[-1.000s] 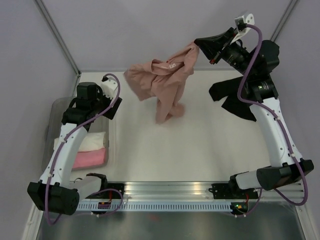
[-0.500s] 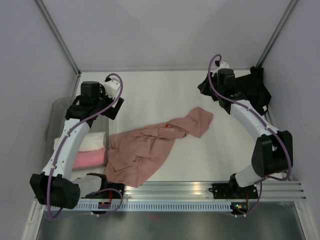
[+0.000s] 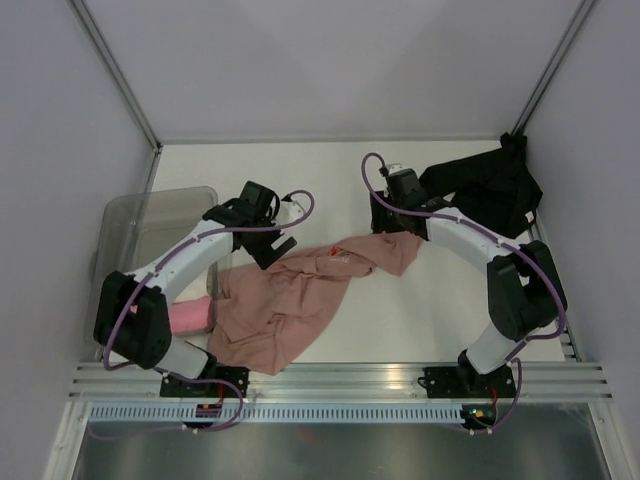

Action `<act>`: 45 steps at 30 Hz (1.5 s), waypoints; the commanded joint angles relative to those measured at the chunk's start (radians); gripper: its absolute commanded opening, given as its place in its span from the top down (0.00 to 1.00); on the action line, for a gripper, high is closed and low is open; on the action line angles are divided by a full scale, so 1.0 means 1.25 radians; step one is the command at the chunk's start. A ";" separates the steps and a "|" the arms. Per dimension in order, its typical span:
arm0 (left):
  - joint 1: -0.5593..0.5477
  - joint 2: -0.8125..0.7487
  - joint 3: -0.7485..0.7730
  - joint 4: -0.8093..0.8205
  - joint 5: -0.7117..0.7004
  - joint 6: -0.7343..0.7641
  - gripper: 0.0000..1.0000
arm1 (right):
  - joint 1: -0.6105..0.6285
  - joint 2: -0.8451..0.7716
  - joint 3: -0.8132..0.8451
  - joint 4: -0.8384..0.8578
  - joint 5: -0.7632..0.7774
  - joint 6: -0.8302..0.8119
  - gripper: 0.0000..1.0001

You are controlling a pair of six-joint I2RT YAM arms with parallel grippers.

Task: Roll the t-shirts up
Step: Flatten the tshirt

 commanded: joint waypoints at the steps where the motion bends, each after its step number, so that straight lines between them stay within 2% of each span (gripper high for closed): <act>1: 0.004 0.100 0.004 0.062 -0.109 0.043 0.00 | 0.007 -0.018 -0.034 -0.055 0.043 0.010 0.39; 5: 0.003 0.164 0.013 0.064 -0.087 0.051 0.03 | 0.006 0.001 -0.059 -0.083 0.077 0.017 0.31; 9: -0.003 0.153 -0.029 0.062 -0.010 0.064 0.04 | 0.006 -0.008 -0.119 -0.060 0.004 0.029 0.28; 14: -0.008 0.175 -0.045 0.059 0.034 0.059 0.20 | 0.006 0.014 -0.147 -0.038 -0.005 0.038 0.28; 17: -0.011 0.186 -0.051 0.060 0.030 0.061 0.38 | 0.006 0.032 -0.156 -0.018 0.004 0.027 0.35; 18: -0.011 0.187 -0.048 0.060 0.025 0.056 0.59 | 0.006 0.039 -0.158 -0.006 0.018 0.025 0.54; 21: -0.011 0.174 -0.032 0.059 0.043 0.041 0.95 | 0.006 0.054 -0.144 -0.001 0.014 0.018 0.79; 22: -0.011 0.165 -0.027 0.059 0.050 0.035 0.98 | 0.006 0.065 -0.124 0.000 0.000 0.017 1.00; 27: -0.011 0.076 0.014 0.057 0.044 0.019 0.98 | 0.005 0.074 -0.001 -0.008 0.020 0.011 1.00; 32: -0.011 -0.034 0.108 0.011 0.079 0.009 0.98 | -0.003 0.130 0.303 -0.014 0.025 -0.012 1.00; 38: -0.011 -0.117 0.219 -0.077 0.245 0.009 0.98 | -0.032 0.215 0.454 0.133 -0.017 0.081 1.00; 39: -0.013 -0.119 0.227 -0.078 0.300 0.010 0.97 | -0.038 0.253 0.475 0.144 -0.021 0.105 0.88; 41: -0.019 -0.110 0.244 -0.080 0.346 0.009 0.96 | -0.059 0.297 0.558 0.123 -0.031 0.113 0.51; 42: -0.031 -0.100 0.251 -0.080 0.375 0.003 0.96 | -0.066 0.336 0.591 0.064 -0.032 0.111 0.32; 43: -0.041 -0.073 0.268 -0.078 0.382 0.000 0.96 | -0.073 0.347 0.646 0.027 -0.028 0.101 0.29; 45: -0.077 -0.036 0.289 -0.080 0.382 -0.008 0.95 | -0.091 0.326 0.625 -0.028 0.002 0.088 0.23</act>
